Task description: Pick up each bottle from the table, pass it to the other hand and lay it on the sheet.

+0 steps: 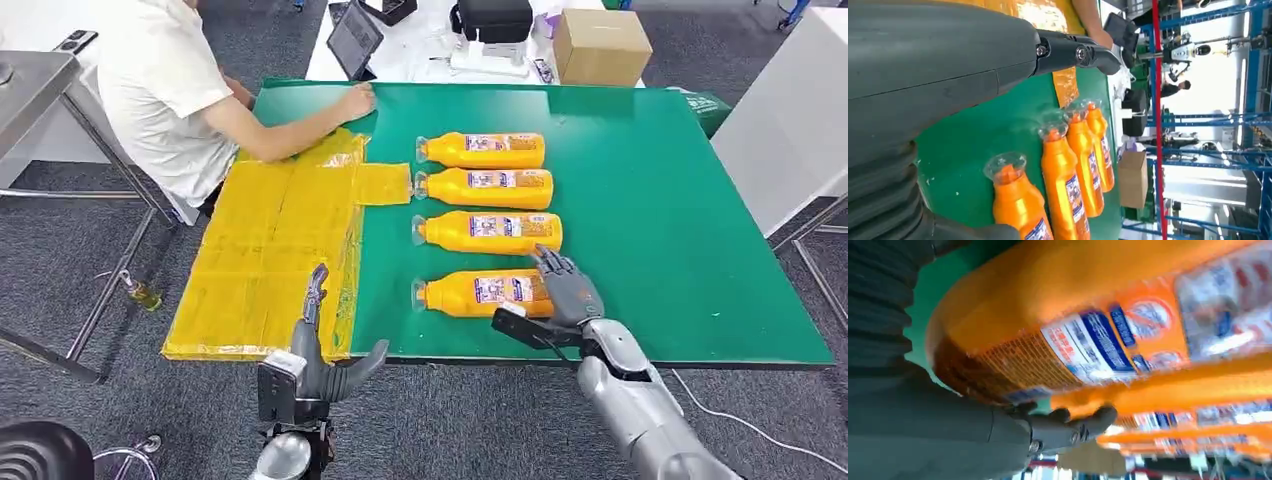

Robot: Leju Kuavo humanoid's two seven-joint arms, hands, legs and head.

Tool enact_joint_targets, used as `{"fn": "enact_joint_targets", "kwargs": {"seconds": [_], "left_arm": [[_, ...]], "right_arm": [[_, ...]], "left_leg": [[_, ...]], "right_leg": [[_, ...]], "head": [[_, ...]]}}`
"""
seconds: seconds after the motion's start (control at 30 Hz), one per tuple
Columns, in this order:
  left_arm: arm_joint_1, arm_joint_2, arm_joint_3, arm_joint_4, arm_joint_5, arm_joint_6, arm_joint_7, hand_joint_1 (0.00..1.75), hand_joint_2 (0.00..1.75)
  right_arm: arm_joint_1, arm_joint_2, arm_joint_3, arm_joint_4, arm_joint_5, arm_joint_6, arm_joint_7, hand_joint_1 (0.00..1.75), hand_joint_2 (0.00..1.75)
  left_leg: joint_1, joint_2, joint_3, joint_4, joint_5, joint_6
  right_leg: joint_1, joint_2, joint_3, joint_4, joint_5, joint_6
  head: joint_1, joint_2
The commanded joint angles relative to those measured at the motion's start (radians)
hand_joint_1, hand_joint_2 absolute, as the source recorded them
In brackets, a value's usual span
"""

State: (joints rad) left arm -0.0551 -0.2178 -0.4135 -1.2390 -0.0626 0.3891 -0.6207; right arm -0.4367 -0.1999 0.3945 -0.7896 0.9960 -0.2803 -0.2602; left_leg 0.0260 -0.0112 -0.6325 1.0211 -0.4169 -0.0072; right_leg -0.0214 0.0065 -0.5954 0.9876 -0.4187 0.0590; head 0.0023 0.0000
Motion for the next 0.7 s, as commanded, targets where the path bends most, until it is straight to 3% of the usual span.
{"fn": "enact_joint_targets", "kwargs": {"seconds": [0.03,0.7], "left_arm": [[-0.040,0.009,-0.014,0.062,0.006,-0.012,0.009,0.00,1.75],[-0.047,0.005,-0.012,0.071,0.010,-0.019,0.008,0.00,1.75]], "right_arm": [[-0.112,-0.054,0.141,0.157,-0.025,0.098,-0.016,1.68,1.75],[-0.074,-0.081,0.159,0.105,-0.087,0.132,-0.040,1.69,1.75]], "left_leg": [[0.000,0.001,0.003,-0.001,0.000,0.001],[0.000,-0.001,0.007,-0.001,-0.001,0.002]], "right_leg": [[0.000,0.000,0.003,-0.001,0.000,-0.002],[0.001,-0.002,0.007,-0.002,-0.001,-0.002]], "head": [[0.000,0.000],[0.000,0.000]]}}
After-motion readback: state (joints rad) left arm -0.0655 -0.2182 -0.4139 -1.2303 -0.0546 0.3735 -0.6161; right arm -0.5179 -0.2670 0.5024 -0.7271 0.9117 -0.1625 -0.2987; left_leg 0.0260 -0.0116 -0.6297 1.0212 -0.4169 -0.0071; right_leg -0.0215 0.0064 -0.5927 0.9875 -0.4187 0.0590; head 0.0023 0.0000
